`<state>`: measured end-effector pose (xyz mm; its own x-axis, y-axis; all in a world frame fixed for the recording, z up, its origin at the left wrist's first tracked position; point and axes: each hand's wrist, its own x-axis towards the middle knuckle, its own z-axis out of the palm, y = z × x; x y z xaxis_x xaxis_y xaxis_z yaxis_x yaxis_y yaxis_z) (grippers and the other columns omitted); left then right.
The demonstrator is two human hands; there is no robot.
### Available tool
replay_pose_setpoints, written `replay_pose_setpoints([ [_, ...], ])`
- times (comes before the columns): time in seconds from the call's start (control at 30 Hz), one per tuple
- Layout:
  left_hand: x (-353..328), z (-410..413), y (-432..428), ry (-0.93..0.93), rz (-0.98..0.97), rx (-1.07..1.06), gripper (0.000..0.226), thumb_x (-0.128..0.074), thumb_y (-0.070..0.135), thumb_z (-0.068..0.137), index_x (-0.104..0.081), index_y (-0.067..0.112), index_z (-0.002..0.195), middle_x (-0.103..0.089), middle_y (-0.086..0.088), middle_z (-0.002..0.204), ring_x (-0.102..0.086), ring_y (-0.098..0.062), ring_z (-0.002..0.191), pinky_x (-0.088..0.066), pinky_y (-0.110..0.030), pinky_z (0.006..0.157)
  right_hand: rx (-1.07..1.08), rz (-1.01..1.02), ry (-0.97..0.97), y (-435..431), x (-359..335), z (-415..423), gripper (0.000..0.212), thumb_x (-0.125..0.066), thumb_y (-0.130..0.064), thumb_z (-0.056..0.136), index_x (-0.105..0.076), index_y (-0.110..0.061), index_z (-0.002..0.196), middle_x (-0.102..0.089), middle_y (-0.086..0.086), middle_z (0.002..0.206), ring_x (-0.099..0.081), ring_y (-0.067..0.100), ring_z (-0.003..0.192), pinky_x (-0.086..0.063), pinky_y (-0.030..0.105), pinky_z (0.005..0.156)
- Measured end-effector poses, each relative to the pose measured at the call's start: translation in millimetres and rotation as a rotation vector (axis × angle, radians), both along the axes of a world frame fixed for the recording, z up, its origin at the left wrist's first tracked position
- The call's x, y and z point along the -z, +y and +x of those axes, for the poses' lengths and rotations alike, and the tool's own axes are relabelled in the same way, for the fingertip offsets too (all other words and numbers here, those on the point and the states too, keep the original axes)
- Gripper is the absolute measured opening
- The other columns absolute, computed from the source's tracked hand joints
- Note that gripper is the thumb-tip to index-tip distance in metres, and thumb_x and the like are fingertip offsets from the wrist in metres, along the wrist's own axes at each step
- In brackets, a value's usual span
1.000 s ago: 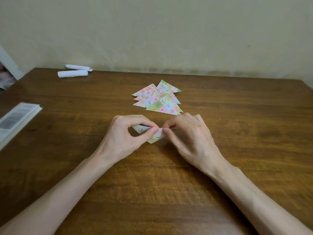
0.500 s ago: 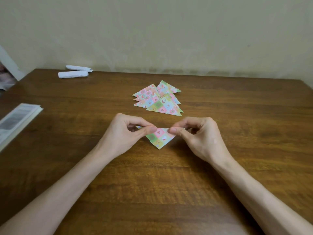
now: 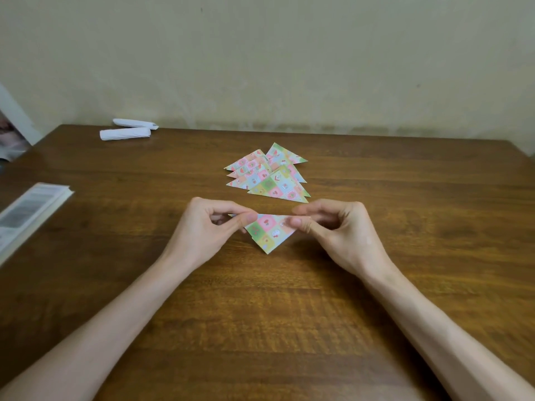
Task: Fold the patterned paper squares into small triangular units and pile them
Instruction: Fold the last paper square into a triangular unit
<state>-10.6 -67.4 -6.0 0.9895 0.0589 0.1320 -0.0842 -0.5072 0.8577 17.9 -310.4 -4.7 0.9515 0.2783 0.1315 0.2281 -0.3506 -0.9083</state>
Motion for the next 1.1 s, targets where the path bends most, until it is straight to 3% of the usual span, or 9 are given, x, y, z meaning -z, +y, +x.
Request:
replay_pose_setpoints([
  [0.13,3,-1,-1,-0.054,0.054,0.033,0.018,-0.077,0.040,0.085,-0.081,0.040,0.102,-0.076,0.023,0.094,-0.064,-0.016,0.081,-0.055,-0.042,0.067,0.046,-0.041,-0.094,0,1,3,0.003,-0.080,-0.029,0.090,-0.080,-0.029,0.086,-0.077,-0.012,0.082,-0.072,0.012,0.080,-0.058,0.044,0.080],
  [0.27,2,-4,-3,-0.268,0.235,0.088,0.033,-0.078,0.038,0.086,-0.076,0.036,0.119,-0.069,0.019,0.105,-0.062,-0.012,0.097,-0.043,-0.015,0.073,-0.010,-0.134,-0.220,3,2,-1,0.007,-0.077,-0.025,0.092,-0.076,-0.030,0.087,-0.071,-0.014,0.079,-0.056,0.008,0.062,-0.041,0.018,0.061],
  [0.4,1,-5,-8,-0.332,0.291,0.130,0.011,-0.079,0.034,0.087,-0.083,0.031,0.097,-0.066,0.015,0.086,-0.059,-0.015,0.081,-0.049,-0.032,0.069,-0.084,-0.025,-0.228,12,3,-6,0.005,-0.077,-0.024,0.093,-0.074,-0.028,0.093,-0.071,-0.008,0.081,-0.054,0.007,0.063,-0.042,0.022,0.064],
  [0.47,3,-3,-7,-0.330,0.224,0.104,0.006,-0.080,0.027,0.088,-0.082,0.027,0.094,-0.063,0.011,0.083,-0.055,-0.015,0.072,-0.048,-0.029,0.064,-0.085,0.097,-0.153,15,5,-6,0.020,-0.081,-0.026,0.089,-0.071,-0.026,0.106,-0.074,-0.005,0.086,-0.063,0.010,0.072,-0.045,0.026,0.066],
  [0.57,1,-1,-6,-0.251,-0.149,0.013,0.005,-0.075,0.018,0.093,-0.079,0.017,0.095,-0.064,-0.004,0.083,-0.057,-0.005,0.066,-0.048,-0.025,0.060,-0.148,0.157,0.009,21,10,-7,0.041,-0.085,-0.033,0.081,-0.067,-0.020,0.116,-0.077,-0.002,0.094,-0.071,0.014,0.085,-0.047,0.026,0.075],
  [0.67,-1,-2,-8,-0.125,-0.371,-0.012,0.010,-0.069,0.019,0.098,-0.071,0.010,0.099,-0.071,-0.002,0.083,-0.058,-0.014,0.059,-0.047,-0.021,0.054,-0.158,0.167,0.020,30,15,-7,0.019,-0.080,-0.026,0.088,-0.070,-0.017,0.102,-0.078,0.002,0.090,-0.074,0.019,0.085,-0.055,0.030,0.079],
  [0.9,6,0,-8,0.042,-0.394,-0.001,0.009,-0.068,0.022,0.099,-0.068,0.013,0.099,-0.074,-0.001,0.086,-0.063,-0.018,0.065,-0.040,-0.023,0.053,-0.058,0.084,0.015,36,23,4,0.017,-0.075,-0.028,0.094,-0.073,-0.011,0.098,-0.077,0.003,0.087,-0.073,0.024,0.085,-0.058,0.043,0.087],
  [1.0,8,2,-6,0.009,-0.381,-0.031,0.005,-0.070,0.021,0.098,-0.068,0.017,0.101,-0.070,0.001,0.085,-0.060,-0.014,0.065,-0.044,-0.018,0.058,-0.003,0.069,0.029,37,15,18,0.021,-0.075,-0.020,0.095,-0.067,0.000,0.094,-0.077,0.006,0.078,-0.074,0.017,0.076,-0.057,0.031,0.086],
  [1.1,12,5,0,-0.019,-0.356,-0.048,0.002,-0.067,0.019,0.100,-0.069,0.020,0.102,-0.069,0.003,0.084,-0.058,-0.013,0.065,-0.046,-0.017,0.063,0.076,0.017,0.051,38,3,41,0.006,-0.073,-0.020,0.095,-0.071,-0.016,0.091,-0.076,0.001,0.079,-0.061,0.001,0.065,-0.047,0.013,0.067],
])
